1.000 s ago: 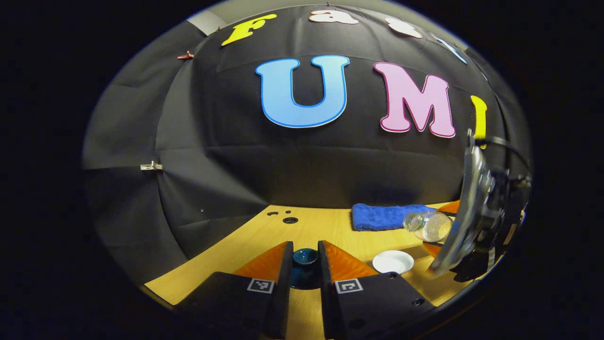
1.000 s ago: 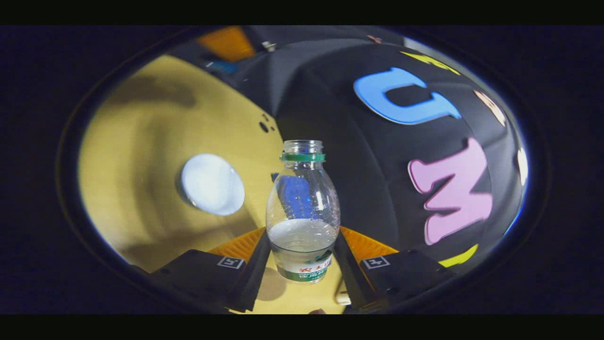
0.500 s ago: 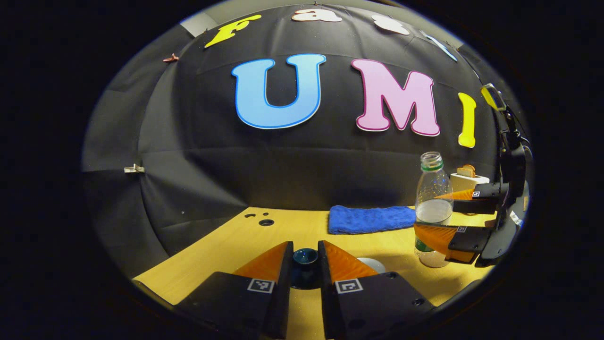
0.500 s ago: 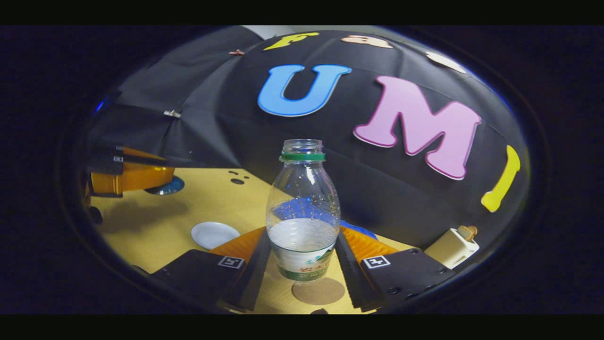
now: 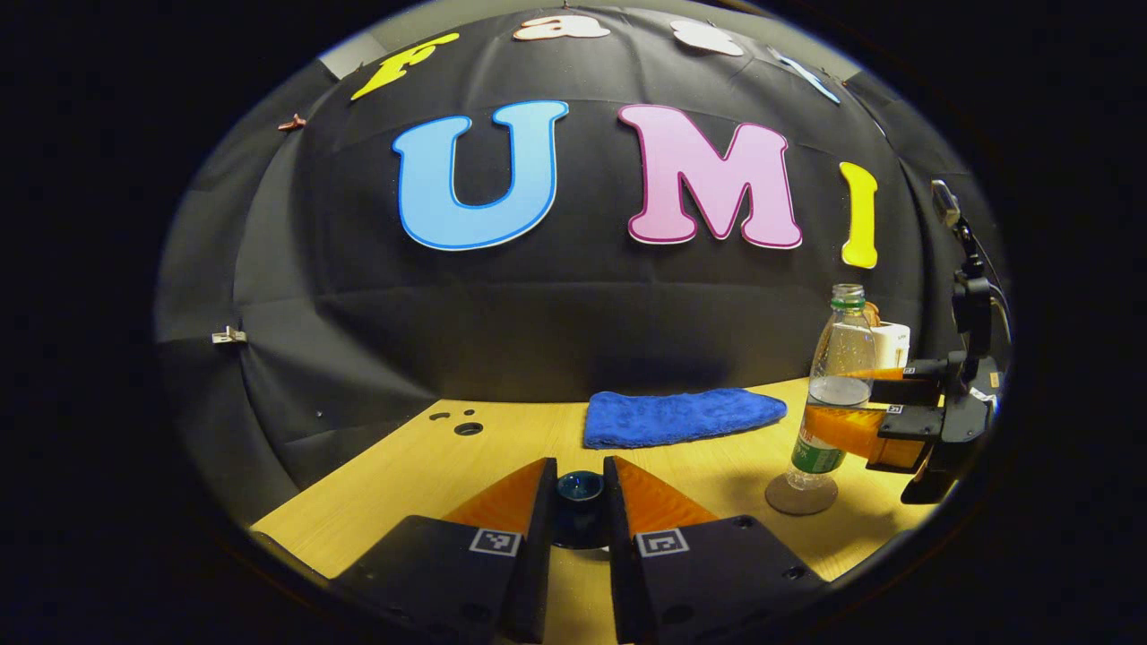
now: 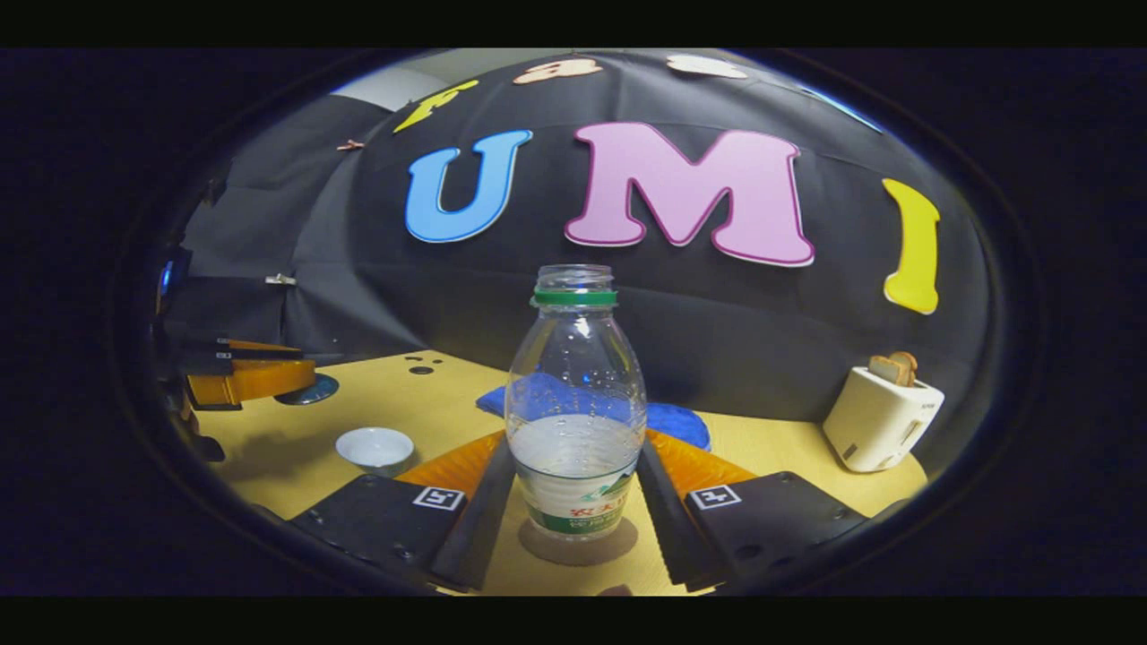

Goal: Open the teacup lid with one hand, grasp the water bottle and pour water into the teacup with the other hand; after pouring, place the water bottle on the coaster and then close the teacup lid.

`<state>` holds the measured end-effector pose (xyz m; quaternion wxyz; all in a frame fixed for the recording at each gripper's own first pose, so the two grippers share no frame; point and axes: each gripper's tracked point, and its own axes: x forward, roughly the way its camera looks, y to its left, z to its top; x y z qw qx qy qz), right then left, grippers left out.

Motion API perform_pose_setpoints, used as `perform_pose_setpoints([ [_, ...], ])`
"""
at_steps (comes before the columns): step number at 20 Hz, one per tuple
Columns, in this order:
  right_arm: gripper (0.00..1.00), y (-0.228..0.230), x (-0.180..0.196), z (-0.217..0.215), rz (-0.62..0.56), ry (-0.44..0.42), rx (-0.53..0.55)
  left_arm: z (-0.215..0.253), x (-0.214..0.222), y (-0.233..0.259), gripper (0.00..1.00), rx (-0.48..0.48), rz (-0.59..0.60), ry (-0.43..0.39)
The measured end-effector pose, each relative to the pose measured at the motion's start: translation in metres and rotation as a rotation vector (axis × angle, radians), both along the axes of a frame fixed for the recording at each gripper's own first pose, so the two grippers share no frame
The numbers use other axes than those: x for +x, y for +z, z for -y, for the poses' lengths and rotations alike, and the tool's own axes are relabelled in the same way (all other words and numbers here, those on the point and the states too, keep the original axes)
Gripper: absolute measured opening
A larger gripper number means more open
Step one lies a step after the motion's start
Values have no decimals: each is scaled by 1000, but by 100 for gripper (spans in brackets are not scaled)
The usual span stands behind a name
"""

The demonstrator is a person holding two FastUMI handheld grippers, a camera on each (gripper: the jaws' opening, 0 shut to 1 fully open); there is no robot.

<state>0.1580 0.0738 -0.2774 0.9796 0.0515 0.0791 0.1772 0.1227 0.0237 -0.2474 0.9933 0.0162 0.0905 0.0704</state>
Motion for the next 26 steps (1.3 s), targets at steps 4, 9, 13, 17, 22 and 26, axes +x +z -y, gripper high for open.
perform_pose_setpoints([
  [4,76,-21,5,11,-45,-32,49,9,6,-2,32,4,-4,-9],
  [9,78,-28,7,12,-63,-32,82,13,8,-6,32,4,-12,-13],
  [13,79,-36,7,8,-88,-24,83,16,10,-9,29,5,-18,-14],
  [17,88,-48,3,6,-126,-18,81,19,13,-10,32,8,-19,-19],
  [22,97,-56,0,11,-153,-34,86,23,19,-18,32,-7,-28,-25],
  [26,97,-66,-13,16,-175,-36,67,30,26,-29,33,-30,-40,-28],
])
